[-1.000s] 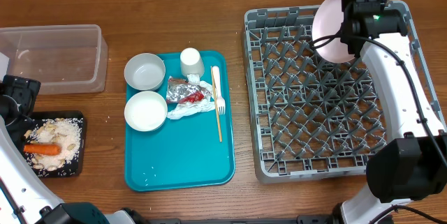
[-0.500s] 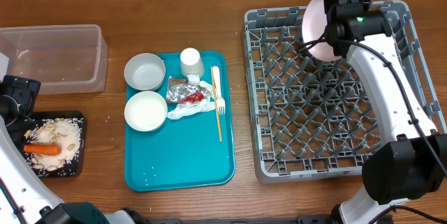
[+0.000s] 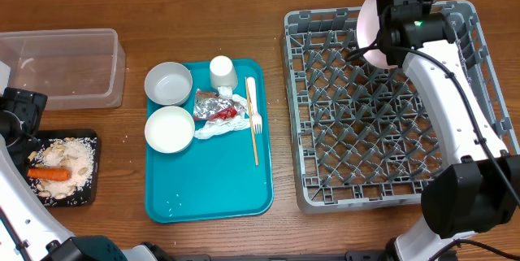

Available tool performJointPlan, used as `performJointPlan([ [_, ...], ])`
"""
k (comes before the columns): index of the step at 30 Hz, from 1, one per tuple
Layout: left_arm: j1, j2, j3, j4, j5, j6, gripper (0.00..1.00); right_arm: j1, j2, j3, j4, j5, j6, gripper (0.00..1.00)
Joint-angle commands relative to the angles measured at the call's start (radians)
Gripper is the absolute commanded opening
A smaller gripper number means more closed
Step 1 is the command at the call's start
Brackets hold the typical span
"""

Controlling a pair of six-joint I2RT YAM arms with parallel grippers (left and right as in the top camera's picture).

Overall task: Sort waste into correct bins and load items into the dishwasher rack
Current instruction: 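Lower the plate upright into the rack's back slots and release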

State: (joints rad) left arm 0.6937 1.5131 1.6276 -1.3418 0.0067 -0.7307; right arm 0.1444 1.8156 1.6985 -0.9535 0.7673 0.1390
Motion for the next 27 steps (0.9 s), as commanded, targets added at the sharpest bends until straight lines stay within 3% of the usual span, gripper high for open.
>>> performJointPlan([
  [1,0.0,0.007,0.011,0.001,-0.014,-0.007,1.0,-0.002,-0.018,-0.037,0.027,0.023,0.019,0.04],
  [14,0.0,0.007,0.011,0.001,-0.014,-0.007,1.0,0.035,-0.018,-0.069,0.056,0.114,0.014,0.04],
  [22,0.0,0.007,0.011,0.001,-0.014,-0.007,1.0,0.151,-0.018,-0.069,0.05,0.083,0.01,0.11],
  [24,0.0,0.007,0.011,0.001,-0.014,-0.007,1.0,0.173,-0.018,-0.069,0.039,0.063,0.01,0.22],
  [27,0.0,0.007,0.011,0.001,-0.014,-0.007,1.0,0.189,-0.019,-0.067,0.027,0.0,0.01,0.59],
])
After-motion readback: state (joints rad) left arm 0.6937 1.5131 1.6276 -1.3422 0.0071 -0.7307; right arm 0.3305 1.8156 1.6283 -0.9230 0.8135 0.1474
